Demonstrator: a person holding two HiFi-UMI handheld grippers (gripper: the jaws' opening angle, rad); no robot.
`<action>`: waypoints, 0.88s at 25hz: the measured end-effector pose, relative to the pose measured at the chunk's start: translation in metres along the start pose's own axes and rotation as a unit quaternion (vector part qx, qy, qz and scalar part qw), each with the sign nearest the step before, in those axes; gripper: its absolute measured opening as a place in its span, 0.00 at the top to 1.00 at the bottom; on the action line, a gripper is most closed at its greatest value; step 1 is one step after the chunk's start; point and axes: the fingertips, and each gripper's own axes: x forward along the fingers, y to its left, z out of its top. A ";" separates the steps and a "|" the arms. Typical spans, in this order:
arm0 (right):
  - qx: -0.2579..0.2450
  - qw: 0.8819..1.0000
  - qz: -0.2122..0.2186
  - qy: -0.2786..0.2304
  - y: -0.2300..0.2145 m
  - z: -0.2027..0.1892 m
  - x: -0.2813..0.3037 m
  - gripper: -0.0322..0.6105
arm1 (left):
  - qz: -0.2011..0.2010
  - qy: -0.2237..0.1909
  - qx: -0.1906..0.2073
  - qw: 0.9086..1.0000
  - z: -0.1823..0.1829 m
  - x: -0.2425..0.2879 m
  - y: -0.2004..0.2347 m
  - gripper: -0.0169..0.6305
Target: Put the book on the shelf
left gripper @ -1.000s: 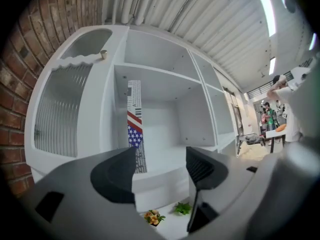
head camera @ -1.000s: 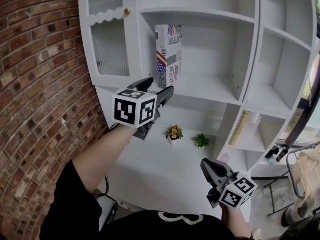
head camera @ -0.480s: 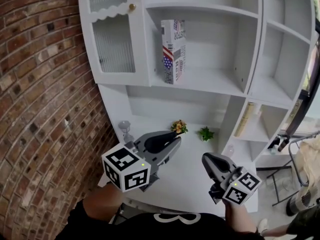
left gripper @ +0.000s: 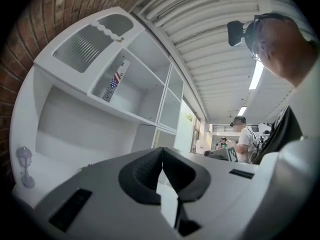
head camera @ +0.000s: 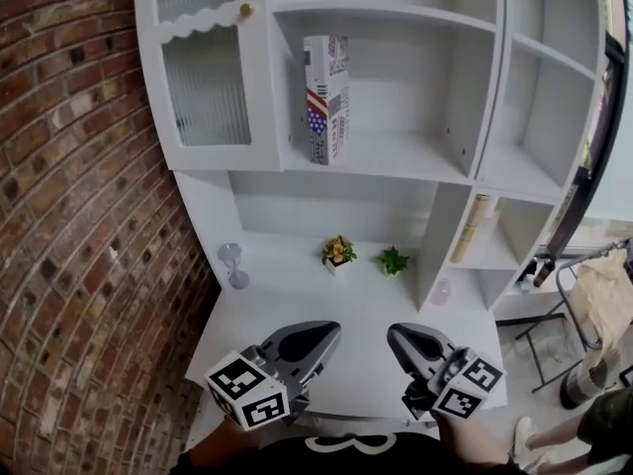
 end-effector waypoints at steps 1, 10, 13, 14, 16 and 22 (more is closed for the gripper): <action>0.003 1.000 -0.002 0.002 0.000 -0.004 -0.002 0.93 | 0.001 -0.002 -0.007 1.000 -0.004 -0.002 0.001 0.97; 0.015 1.000 -0.012 -0.001 -0.002 -0.021 -0.017 0.94 | -0.006 0.001 -0.085 0.996 -0.033 -0.007 -0.001 0.97; 0.023 1.000 -0.019 0.004 -0.005 -0.028 -0.020 0.94 | -0.005 0.004 -0.094 0.996 -0.036 -0.007 -0.001 0.97; 0.026 0.999 -0.021 0.005 -0.006 -0.029 -0.020 0.94 | -0.001 0.005 -0.090 0.996 -0.036 -0.007 -0.001 0.97; 0.031 0.999 -0.023 0.004 -0.008 -0.030 -0.020 0.94 | 0.007 0.009 -0.080 0.997 -0.037 -0.008 0.002 0.97; 0.014 1.000 -0.022 0.015 -0.014 -0.029 -0.016 0.94 | 0.035 0.029 -0.075 0.996 -0.049 -0.005 0.018 0.97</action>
